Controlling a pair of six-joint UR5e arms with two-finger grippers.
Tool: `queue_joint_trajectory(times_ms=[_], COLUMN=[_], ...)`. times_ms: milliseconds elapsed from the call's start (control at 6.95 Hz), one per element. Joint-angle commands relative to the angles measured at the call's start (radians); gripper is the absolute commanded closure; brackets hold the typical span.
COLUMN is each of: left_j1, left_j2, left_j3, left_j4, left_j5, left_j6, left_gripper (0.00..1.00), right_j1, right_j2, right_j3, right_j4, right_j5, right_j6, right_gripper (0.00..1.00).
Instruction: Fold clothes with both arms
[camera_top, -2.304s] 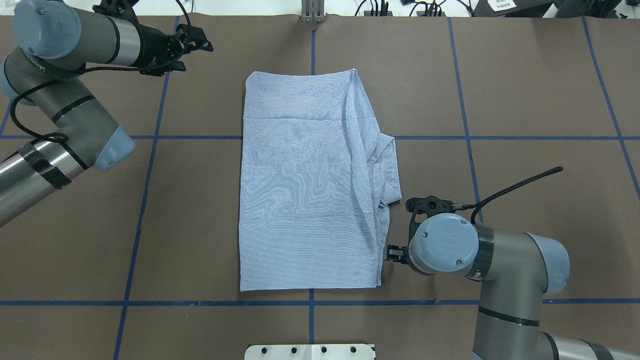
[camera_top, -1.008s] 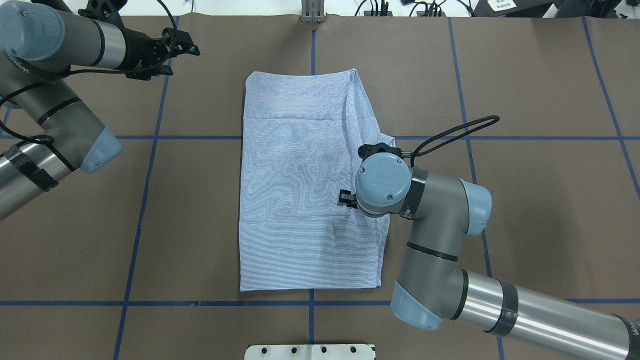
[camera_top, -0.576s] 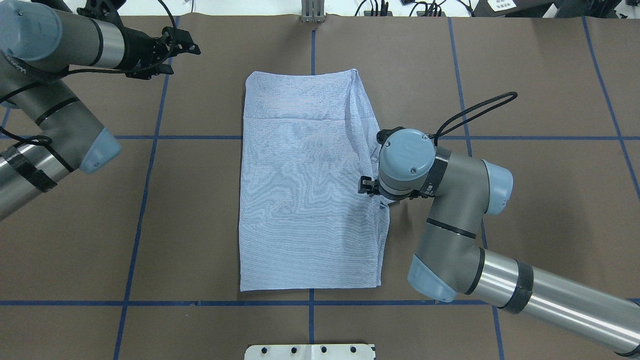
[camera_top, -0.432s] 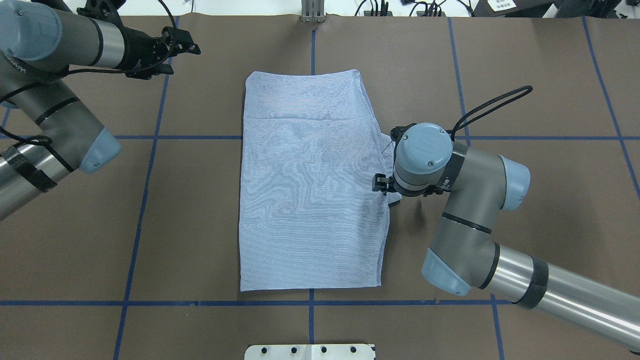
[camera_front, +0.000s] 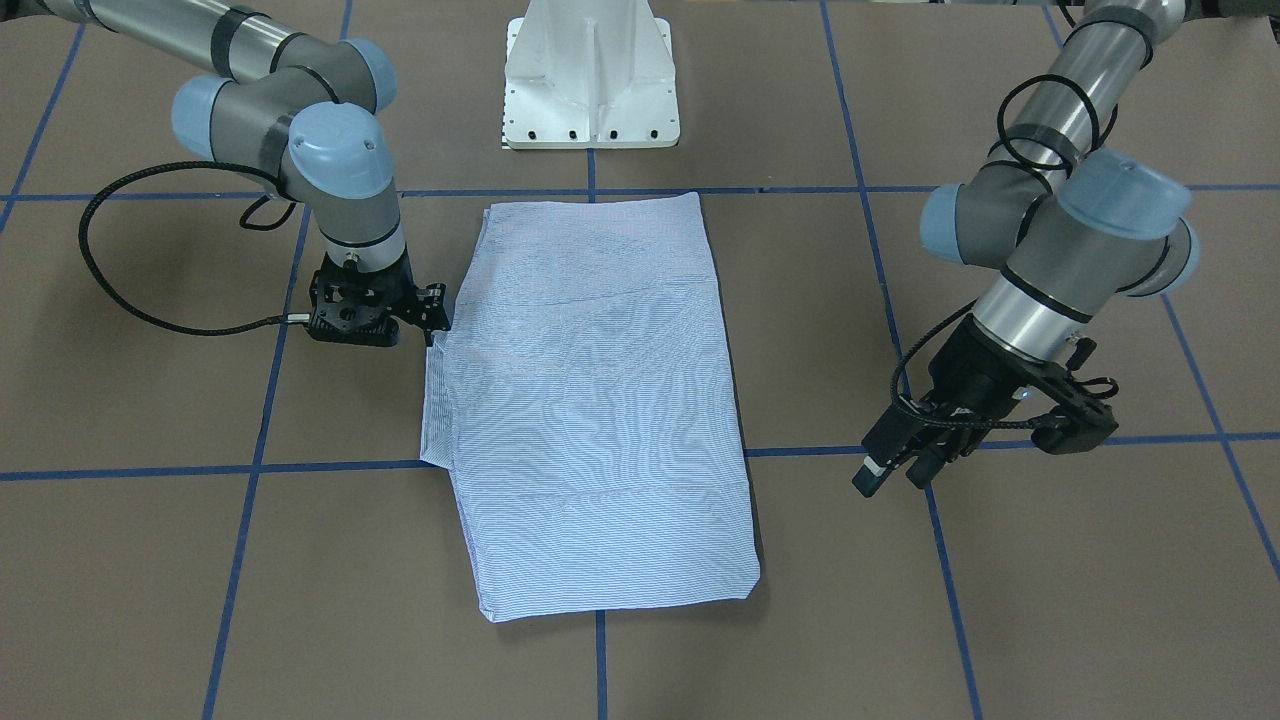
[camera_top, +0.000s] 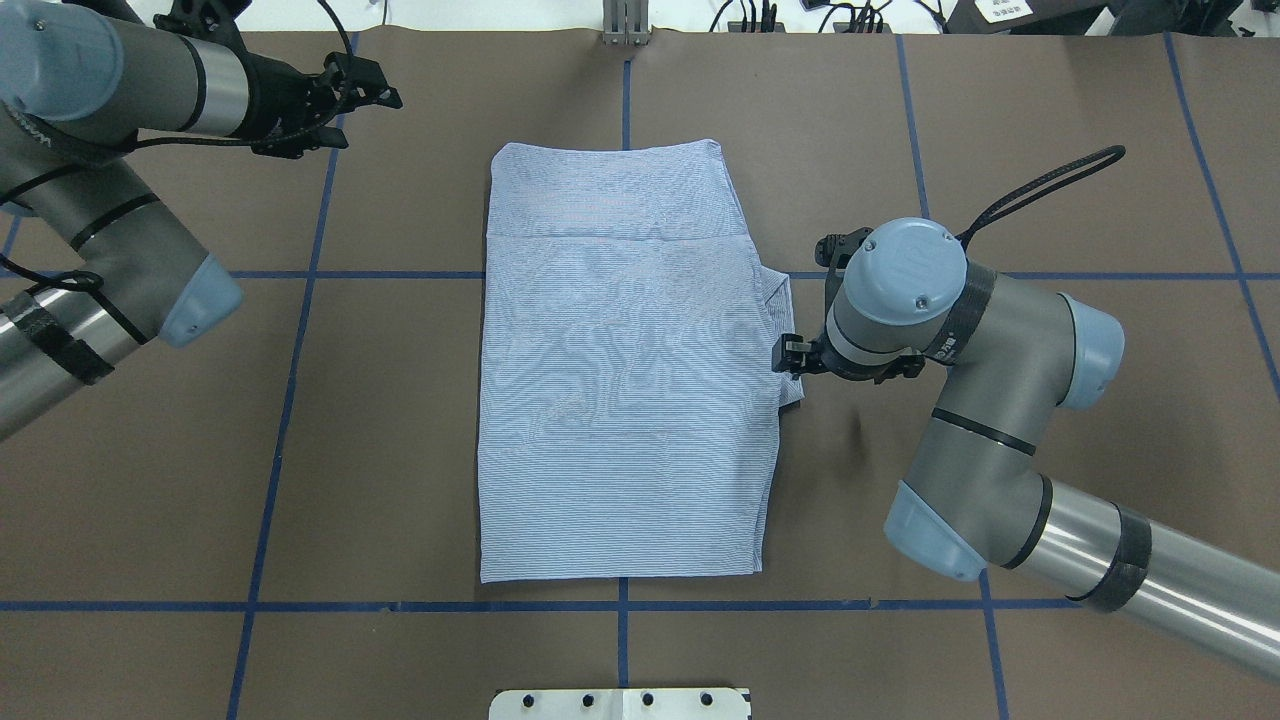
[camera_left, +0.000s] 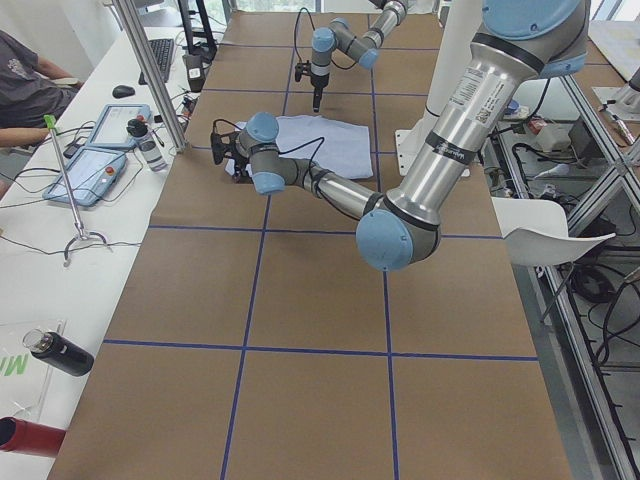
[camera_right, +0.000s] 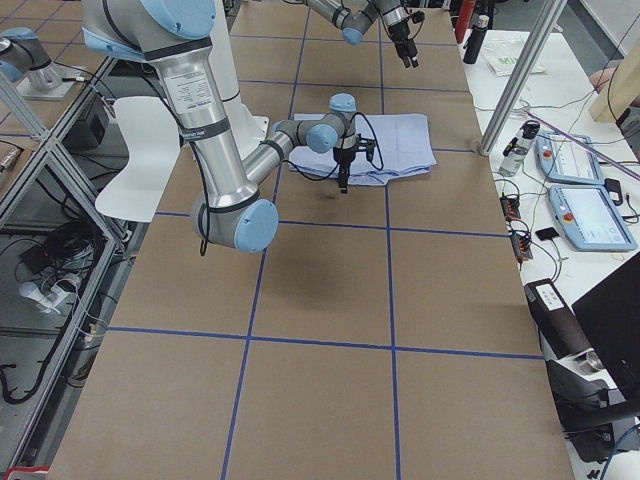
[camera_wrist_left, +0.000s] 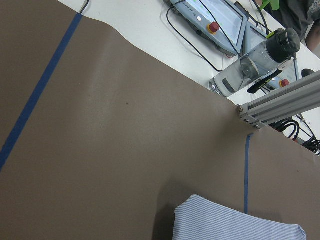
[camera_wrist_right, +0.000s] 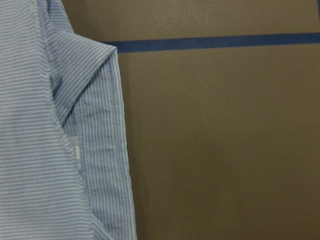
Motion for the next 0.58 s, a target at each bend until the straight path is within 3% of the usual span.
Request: queue_joint_trajectory(times_ms=[0, 288, 432], left_j1=[-0.001, -0.001, -0.001], left_j2=[0.0, 0.0, 0.0], left_j3=[-0.003, -0.003, -0.003], left_j4=[0.001, 0.001, 0.001], left_j5=[0.001, 0.001, 0.001], left_j6=[0.0, 0.0, 0.0], left_gripper=[0.09, 0.08, 0.08], right_j1=[-0.006, -0.078, -0.15], right_j2=[0.006, 0.004, 0.006], right_j3=[0.038, 0.058, 0.06], right_j4=[0.006, 0.107, 0.143], right_j5=[0.004, -0.033, -0.127], right_j6=[0.132, 0.546, 0.732], right_gripper=[0.0, 0.0, 0.0])
